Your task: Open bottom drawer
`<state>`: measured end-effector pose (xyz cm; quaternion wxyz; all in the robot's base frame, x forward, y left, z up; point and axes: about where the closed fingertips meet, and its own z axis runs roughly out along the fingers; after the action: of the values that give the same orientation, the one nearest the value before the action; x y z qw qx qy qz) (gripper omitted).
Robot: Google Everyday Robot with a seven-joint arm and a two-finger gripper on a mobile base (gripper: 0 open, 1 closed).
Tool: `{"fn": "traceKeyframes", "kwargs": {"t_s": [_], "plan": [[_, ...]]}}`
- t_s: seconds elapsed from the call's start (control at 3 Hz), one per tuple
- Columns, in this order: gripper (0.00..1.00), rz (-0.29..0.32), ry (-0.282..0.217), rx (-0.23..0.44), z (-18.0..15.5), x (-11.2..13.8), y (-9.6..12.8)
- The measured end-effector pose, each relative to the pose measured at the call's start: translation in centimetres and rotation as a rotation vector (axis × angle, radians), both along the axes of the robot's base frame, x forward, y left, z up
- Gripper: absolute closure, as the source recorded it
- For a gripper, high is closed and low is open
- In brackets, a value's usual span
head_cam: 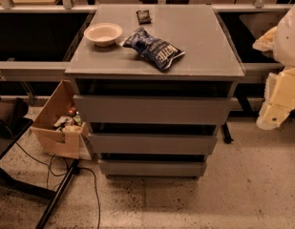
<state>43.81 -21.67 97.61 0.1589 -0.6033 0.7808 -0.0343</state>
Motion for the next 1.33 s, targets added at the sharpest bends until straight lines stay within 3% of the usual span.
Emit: {"fn": "traceKeyframes", "kwargs": {"t_s": [0.33,0.67,1.0,1.33], "plan": [[0.00,-0.001,0.000,0.002,-0.2,0.0,0.1],[0.00,-0.009,0.001,0.040,-4.1,-0.7,1.3],[0.00,-0.042,-0.001,0.055,-10.1,-1.4,3.0],[0.00,-0.064,0.049,0.016,-20.2,-0.3,3.8]]}}
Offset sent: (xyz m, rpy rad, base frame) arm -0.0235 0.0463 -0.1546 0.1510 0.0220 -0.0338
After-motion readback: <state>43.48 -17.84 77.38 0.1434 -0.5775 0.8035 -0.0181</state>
